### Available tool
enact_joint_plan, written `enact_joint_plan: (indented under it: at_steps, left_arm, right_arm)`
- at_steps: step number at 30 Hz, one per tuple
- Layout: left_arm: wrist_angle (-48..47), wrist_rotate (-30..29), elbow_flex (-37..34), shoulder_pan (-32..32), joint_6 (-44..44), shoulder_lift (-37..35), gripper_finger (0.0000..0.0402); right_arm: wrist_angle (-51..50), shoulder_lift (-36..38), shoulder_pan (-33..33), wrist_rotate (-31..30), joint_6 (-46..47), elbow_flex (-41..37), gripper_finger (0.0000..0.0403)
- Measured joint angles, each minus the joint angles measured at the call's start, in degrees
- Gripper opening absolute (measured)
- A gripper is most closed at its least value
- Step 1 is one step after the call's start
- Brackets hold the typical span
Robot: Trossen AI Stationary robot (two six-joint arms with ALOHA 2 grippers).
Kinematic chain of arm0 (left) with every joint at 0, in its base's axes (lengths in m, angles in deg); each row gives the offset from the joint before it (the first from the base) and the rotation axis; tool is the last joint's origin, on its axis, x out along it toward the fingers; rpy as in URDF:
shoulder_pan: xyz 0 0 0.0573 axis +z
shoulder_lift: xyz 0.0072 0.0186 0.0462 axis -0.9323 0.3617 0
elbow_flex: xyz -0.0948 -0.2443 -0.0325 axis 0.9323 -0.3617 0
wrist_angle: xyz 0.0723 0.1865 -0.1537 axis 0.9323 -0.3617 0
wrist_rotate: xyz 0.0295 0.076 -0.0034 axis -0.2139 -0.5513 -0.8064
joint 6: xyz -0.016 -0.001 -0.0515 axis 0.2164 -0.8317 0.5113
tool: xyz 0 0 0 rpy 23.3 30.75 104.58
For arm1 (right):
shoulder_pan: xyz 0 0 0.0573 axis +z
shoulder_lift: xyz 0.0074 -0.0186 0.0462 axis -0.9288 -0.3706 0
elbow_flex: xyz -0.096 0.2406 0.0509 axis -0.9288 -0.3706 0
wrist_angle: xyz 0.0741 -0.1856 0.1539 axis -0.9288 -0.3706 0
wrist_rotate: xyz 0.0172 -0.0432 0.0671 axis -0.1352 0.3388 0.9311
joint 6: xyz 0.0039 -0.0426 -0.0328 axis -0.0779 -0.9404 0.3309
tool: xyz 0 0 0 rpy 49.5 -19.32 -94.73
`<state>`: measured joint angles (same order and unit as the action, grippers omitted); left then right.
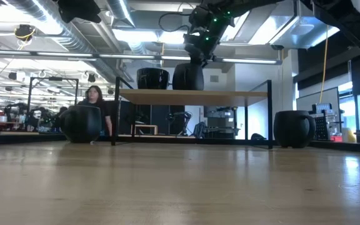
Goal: Place coffee mugs
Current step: Put the black mug on the shelf
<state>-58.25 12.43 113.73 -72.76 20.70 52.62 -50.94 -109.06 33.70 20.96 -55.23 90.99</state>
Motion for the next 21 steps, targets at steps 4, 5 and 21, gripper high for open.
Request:
enact_joint_plan:
  at_steps: [4, 5, 21]
  left_arm:
    - [0.01, 0.00, 0.00, 0.00, 0.00, 0.00, 0.0137]
    - [0.01, 0.00, 0.00, 0.00, 0.00, 0.00, 0.0137]
    - [0.01, 0.00, 0.00, 0.00, 0.11, 0.00, 0.0137]
  right_arm:
    - [0.95, 0.00, 0.00, 0.04, -0.18, 0.00, 0.0092]
    - [0.95, 0.00, 0.00, 0.02, -0.32, -0.02, 0.0092]
    - [3.26, 0.42, 0.02, -0.17, -2.06, -0.06, 0.0190]
